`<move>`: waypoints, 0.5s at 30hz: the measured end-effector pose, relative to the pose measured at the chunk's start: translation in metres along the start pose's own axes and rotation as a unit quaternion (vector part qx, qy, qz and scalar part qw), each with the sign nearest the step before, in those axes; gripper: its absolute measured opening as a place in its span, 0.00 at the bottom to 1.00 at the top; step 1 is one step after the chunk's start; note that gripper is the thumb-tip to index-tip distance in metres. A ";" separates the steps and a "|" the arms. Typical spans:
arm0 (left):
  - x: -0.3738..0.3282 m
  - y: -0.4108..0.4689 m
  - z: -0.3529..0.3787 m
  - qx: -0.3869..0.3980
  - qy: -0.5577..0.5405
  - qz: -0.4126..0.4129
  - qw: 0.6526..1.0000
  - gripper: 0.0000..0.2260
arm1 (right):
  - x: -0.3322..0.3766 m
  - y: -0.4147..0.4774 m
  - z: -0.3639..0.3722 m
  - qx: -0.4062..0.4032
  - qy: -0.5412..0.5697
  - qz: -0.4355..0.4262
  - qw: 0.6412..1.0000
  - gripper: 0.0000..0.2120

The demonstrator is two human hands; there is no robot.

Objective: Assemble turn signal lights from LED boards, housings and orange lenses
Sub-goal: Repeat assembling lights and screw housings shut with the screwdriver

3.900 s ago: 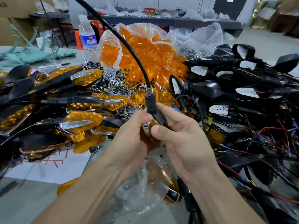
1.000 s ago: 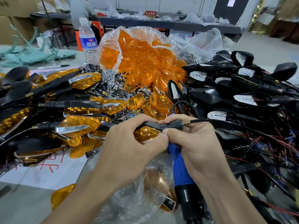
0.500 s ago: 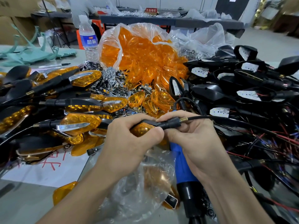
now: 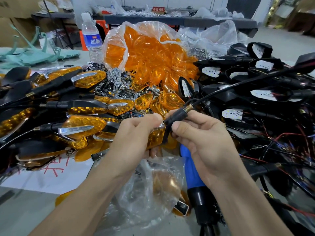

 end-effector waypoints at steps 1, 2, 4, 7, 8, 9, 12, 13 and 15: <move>-0.002 -0.001 0.004 -0.007 -0.034 0.006 0.999 0.22 | -0.001 0.000 0.000 -0.009 -0.009 0.000 1.000 0.12; -0.001 0.006 0.007 -0.030 -0.046 0.024 0.998 0.22 | -0.002 0.000 0.001 -0.009 -0.021 0.003 1.000 0.13; 0.006 0.005 0.006 -0.037 -0.057 0.072 0.995 0.17 | -0.003 0.000 0.002 0.025 -0.030 0.020 0.999 0.12; 0.012 0.013 0.004 -0.011 -0.054 0.080 0.995 0.16 | -0.002 0.000 0.002 0.062 -0.020 0.026 0.998 0.10; 0.012 0.013 0.004 -0.015 -0.050 0.078 0.996 0.17 | -0.002 0.000 0.003 0.067 -0.015 0.021 0.997 0.10; 0.013 0.012 0.004 -0.016 -0.043 0.084 0.995 0.18 | -0.002 -0.001 0.004 0.070 -0.009 0.017 0.997 0.10; 0.009 0.008 0.005 -0.031 -0.026 0.093 0.995 0.20 | -0.004 -0.001 0.004 0.070 0.008 0.011 0.997 0.11; 0.009 0.008 0.004 -0.033 -0.010 0.100 0.994 0.20 | -0.005 0.000 0.004 0.075 0.018 0.012 0.997 0.11; 0.007 0.006 0.002 -0.037 0.033 0.118 0.992 0.19 | -0.005 0.001 0.005 0.086 0.045 0.017 0.995 0.09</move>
Point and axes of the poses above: each hand's wrist, its own y-axis towards the middle knuckle, its own z-axis out of the palm, x = y × z, the point moved 1 cm from there along y, towards the middle knuckle, and after that the axes turned 4 degrees about x, right-handed, at the moved point
